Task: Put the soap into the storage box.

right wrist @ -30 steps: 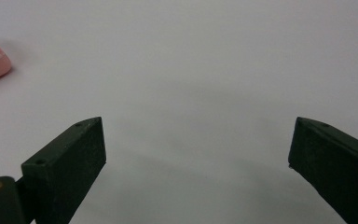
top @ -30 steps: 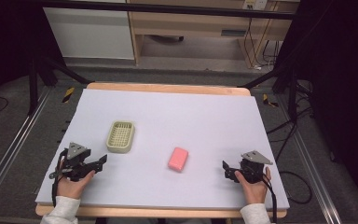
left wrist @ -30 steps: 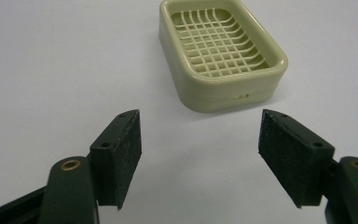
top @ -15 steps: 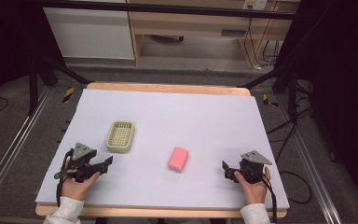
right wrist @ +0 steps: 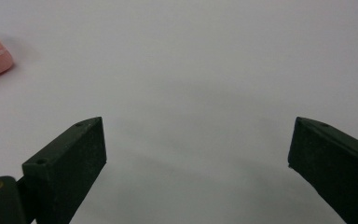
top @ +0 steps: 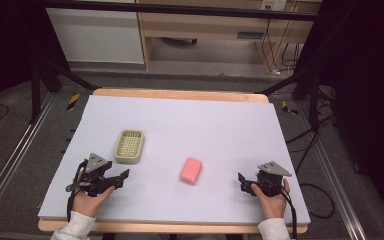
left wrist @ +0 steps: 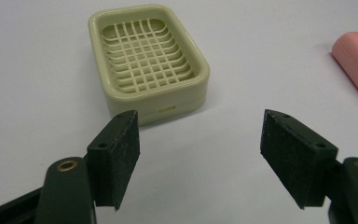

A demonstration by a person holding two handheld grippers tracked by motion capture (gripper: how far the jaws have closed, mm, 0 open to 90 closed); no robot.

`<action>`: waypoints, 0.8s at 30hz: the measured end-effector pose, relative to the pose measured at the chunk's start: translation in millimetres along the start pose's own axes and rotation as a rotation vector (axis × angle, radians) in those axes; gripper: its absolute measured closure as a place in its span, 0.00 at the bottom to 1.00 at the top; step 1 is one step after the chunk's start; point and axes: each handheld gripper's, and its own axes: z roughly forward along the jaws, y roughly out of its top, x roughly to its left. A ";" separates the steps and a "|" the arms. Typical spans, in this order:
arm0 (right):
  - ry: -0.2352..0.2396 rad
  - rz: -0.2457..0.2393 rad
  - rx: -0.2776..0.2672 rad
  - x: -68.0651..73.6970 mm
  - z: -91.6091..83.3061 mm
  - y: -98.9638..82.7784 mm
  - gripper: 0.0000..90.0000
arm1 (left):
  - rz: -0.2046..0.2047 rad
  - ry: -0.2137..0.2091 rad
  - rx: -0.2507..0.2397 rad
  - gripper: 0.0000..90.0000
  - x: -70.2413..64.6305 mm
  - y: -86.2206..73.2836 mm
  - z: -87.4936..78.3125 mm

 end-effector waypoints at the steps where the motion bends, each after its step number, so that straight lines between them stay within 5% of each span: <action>1: -0.001 0.000 0.000 0.0 0.0 0.0 0.05 | 0.006 -0.002 0.001 0.31 -1.2 0.6 0.2; 24: 0.000 0.007 0.007 -0.3 0.6 0.3 0.05 | 0.085 -0.049 0.000 0.29 -24.7 16.2 8.5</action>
